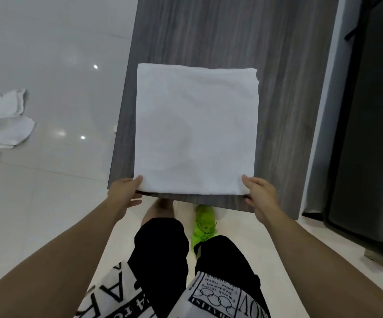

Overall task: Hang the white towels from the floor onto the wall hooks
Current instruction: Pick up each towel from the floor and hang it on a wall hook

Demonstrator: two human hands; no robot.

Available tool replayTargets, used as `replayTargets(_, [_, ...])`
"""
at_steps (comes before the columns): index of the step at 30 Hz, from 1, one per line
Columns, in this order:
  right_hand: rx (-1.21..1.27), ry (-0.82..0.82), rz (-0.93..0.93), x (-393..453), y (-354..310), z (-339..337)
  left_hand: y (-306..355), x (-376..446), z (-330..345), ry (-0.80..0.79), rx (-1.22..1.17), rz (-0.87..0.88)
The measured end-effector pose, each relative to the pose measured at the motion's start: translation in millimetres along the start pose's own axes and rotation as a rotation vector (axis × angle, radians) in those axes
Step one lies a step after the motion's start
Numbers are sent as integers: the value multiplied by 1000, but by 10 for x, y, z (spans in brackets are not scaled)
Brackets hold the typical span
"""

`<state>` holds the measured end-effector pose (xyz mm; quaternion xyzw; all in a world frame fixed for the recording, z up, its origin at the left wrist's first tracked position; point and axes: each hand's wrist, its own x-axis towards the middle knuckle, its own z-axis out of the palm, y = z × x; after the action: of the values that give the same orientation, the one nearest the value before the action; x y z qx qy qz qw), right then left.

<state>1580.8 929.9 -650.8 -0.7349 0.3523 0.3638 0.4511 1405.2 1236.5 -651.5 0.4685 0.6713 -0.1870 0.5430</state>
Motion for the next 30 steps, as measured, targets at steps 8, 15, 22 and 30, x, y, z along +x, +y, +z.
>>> replayTargets(8, [-122, 240, -95, 123, -69, 218, 172, 99, 77, 116, 72, 169])
replayTargets(15, [-261, 309, -140, 147, -85, 123, 305, 169, 57, 154, 203, 159])
replayTargets(22, [65, 152, -100, 99, -222, 91, 178, 164, 30, -16, 93, 100])
replayTargets(30, [-63, 223, 18, 61, 112, -167, 107, 160, -65, -130, 249, 2])
